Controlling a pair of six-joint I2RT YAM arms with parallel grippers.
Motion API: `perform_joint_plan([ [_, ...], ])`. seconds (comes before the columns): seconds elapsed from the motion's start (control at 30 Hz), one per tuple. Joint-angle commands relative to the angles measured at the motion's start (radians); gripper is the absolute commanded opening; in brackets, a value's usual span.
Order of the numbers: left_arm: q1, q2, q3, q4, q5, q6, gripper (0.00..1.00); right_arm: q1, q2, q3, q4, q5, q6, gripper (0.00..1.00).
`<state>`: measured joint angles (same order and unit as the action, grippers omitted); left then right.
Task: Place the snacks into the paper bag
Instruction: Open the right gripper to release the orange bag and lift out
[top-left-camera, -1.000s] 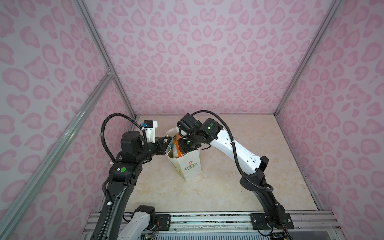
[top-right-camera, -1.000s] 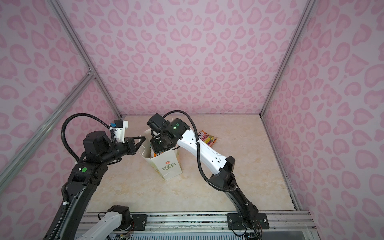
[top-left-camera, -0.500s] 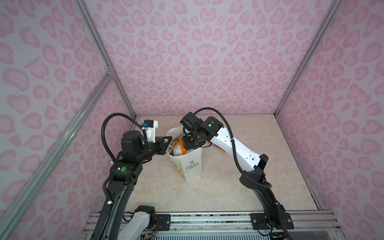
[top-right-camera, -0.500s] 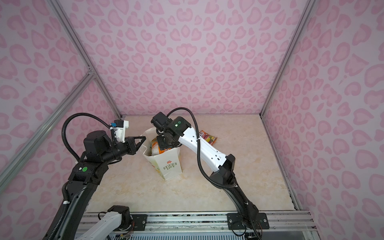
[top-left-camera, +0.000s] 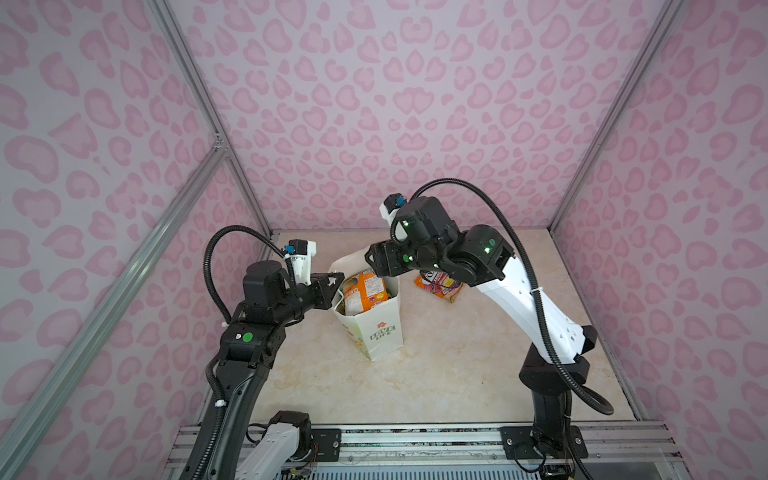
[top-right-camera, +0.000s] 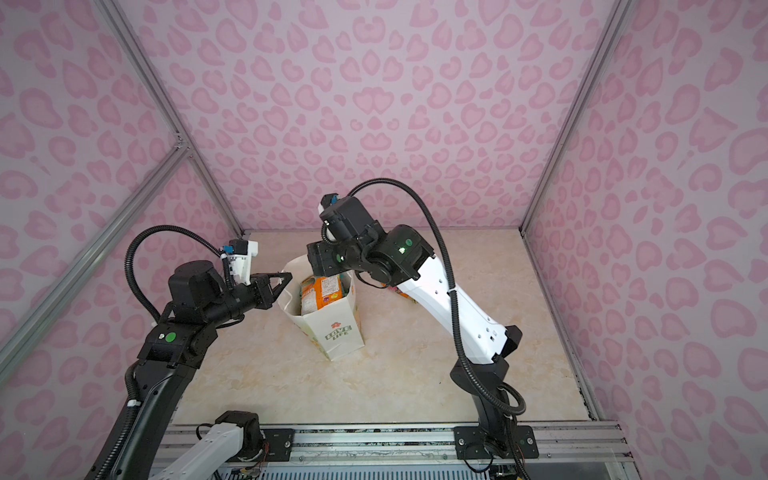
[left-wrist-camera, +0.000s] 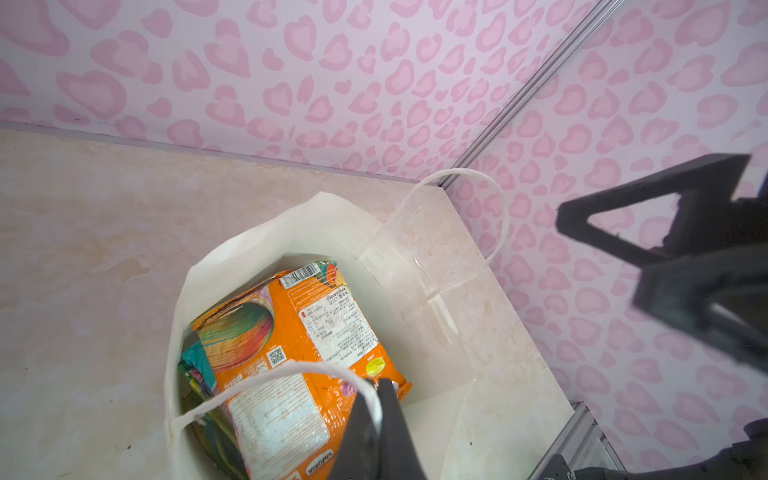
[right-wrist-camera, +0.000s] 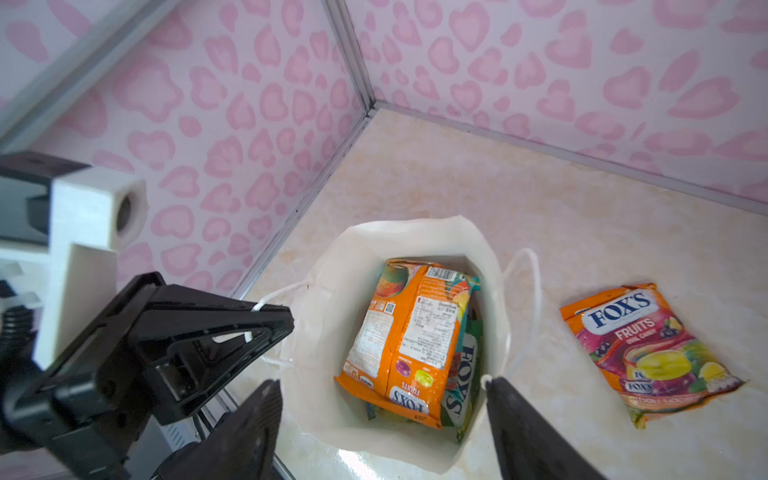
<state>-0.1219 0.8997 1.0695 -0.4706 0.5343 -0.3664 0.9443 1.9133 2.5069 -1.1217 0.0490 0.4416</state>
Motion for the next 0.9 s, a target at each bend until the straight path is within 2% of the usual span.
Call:
perform_joint_plan([
  [0.0, -0.001, -0.002, 0.0, 0.032, 0.009, 0.008, 0.03, -0.065, -0.077, -0.11, 0.07, 0.06, 0.028, 0.81],
  [0.2, -0.001, -0.001, 0.001, 0.032, 0.009, 0.008, 0.03, -0.249, -0.323, -0.475, 0.203, 0.091, 0.132, 0.83],
  [0.33, -0.002, 0.001, 0.001, 0.032, 0.009, 0.007, 0.03, -0.446, -0.494, -0.804, 0.37, 0.001, 0.228, 0.84],
  [0.43, -0.002, 0.002, 0.001, 0.032, 0.009, 0.007, 0.03, -0.591, -0.576, -1.047, 0.496, -0.111, 0.301, 0.84],
  [0.53, -0.004, 0.002, 0.0, 0.032, 0.009, 0.007, 0.03, -0.684, -0.599, -1.226, 0.597, -0.198, 0.346, 0.83],
  [0.63, -0.004, 0.004, 0.0, 0.032, 0.009, 0.007, 0.03, -0.73, -0.572, -1.331, 0.652, -0.233, 0.354, 0.82],
  [0.87, -0.005, 0.005, -0.002, 0.033, 0.008, 0.007, 0.03, -0.751, -0.435, -1.448, 0.784, -0.323, 0.365, 0.79],
])
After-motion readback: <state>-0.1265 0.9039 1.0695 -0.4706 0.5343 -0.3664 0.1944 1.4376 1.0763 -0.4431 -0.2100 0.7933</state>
